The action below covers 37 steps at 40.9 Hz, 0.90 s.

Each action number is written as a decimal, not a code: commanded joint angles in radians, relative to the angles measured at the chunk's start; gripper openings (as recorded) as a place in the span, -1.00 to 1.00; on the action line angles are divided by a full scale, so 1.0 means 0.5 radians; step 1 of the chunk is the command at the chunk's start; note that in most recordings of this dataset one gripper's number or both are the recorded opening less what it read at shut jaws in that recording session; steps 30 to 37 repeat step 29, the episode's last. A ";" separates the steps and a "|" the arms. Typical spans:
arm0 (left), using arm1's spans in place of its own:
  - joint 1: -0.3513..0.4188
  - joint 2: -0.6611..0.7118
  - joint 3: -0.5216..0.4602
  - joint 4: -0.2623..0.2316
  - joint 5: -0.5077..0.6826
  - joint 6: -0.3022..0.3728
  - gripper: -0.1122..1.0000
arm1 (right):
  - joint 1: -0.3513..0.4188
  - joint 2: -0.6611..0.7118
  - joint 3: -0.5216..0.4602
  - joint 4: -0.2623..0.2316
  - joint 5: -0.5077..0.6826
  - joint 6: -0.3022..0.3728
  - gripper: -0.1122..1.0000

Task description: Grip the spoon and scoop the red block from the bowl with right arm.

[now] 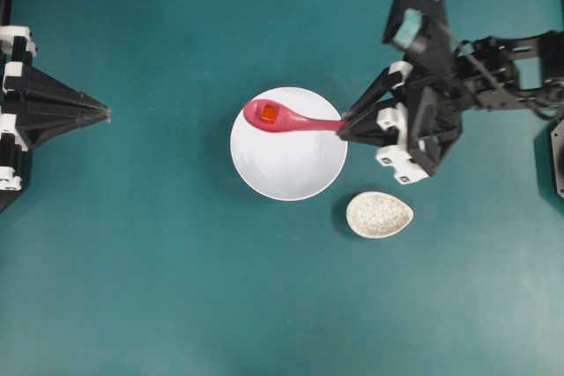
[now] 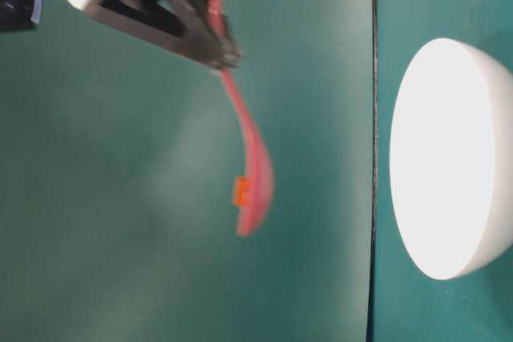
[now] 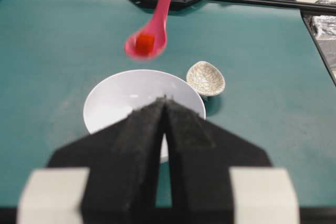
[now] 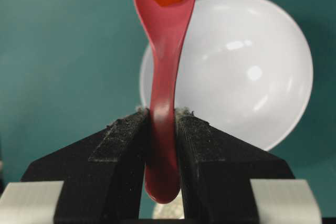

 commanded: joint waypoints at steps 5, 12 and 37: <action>0.003 0.009 -0.058 0.003 -0.012 -0.003 -0.80 | 0.003 -0.095 -0.046 -0.012 0.009 0.000 -0.38; 0.000 0.018 -0.055 0.003 -0.009 -0.003 -0.80 | 0.003 -0.095 -0.046 -0.012 0.015 0.000 -0.38; 0.003 0.018 -0.055 0.003 -0.009 0.000 -0.80 | 0.000 -0.083 -0.049 -0.043 0.012 0.006 -0.38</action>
